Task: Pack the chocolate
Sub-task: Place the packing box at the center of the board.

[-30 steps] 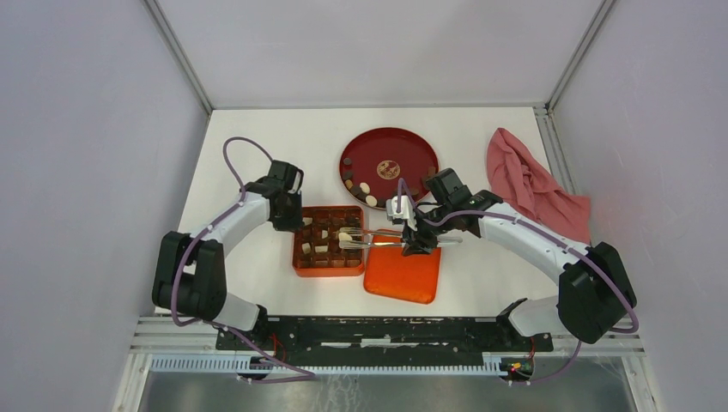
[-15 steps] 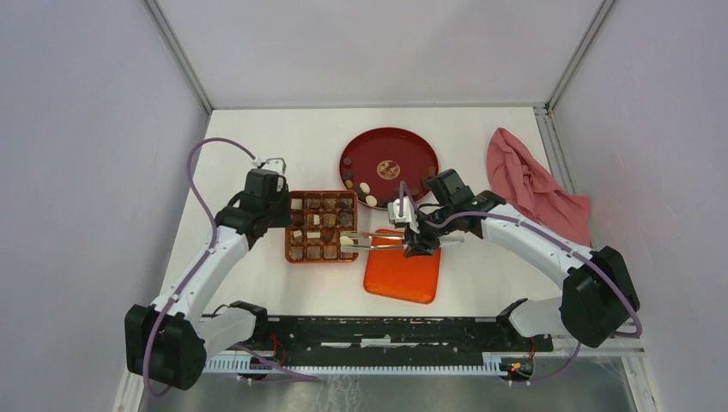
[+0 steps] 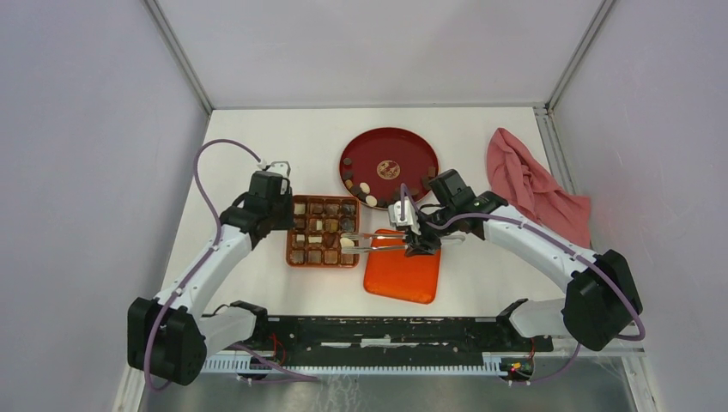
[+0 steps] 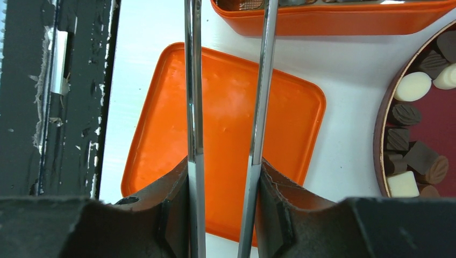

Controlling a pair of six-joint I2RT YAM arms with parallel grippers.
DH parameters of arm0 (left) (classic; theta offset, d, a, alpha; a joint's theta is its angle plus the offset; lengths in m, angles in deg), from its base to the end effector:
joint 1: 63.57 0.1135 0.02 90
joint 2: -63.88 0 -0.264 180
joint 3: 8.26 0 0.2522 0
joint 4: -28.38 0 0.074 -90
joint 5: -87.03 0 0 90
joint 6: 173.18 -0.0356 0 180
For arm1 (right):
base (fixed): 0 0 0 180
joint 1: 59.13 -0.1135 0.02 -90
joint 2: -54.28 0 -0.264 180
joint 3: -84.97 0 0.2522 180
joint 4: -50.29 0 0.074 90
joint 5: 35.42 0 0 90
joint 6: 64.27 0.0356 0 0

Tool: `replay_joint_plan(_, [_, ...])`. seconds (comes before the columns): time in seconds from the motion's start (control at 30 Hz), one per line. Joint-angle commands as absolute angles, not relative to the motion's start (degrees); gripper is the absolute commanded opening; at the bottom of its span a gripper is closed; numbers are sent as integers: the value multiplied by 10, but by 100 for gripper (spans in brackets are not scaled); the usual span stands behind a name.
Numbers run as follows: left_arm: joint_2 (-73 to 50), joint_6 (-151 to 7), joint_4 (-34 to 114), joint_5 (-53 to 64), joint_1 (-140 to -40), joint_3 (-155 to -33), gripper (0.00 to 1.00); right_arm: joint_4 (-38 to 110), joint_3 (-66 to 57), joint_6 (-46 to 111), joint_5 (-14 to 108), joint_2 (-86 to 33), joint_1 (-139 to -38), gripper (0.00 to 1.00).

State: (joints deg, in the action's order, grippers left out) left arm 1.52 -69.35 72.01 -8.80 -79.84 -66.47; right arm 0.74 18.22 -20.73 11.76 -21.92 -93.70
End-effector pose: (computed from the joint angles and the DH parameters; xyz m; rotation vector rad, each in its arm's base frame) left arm 0.2147 -0.0589 0.2481 0.0039 2.4026 -0.1227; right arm 0.1982 0.1660 0.2427 -1.7581 1.6555 0.8673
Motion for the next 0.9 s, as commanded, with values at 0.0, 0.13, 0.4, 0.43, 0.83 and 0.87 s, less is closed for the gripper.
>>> replay_joint_plan(0.0, [-9, -709, 686, -64, -801, -683, 2, 38, 186, -217, 144, -215, -950, 0])
replay_joint_plan(0.13, [-41, -705, 699, -68, -801, -690, 2, 43, 189, -213, 174, -229, -967, 0])
replay_joint_plan(0.4, [-77, -700, 713, -74, -801, -694, 4, 41, 187, -215, 216, -260, -998, 1])
replay_joint_plan(0.43, [-80, -699, 714, -74, -801, -695, 5, 40, 187, -214, 219, -262, -998, 1])
replay_joint_plan(0.83, [-78, -693, 714, -76, -800, -697, 23, 30, 182, -215, 231, -283, -1006, 6])
replay_joint_plan(0.87, [-77, -692, 714, -77, -800, -697, 24, 29, 181, -215, 231, -285, -1007, 7])
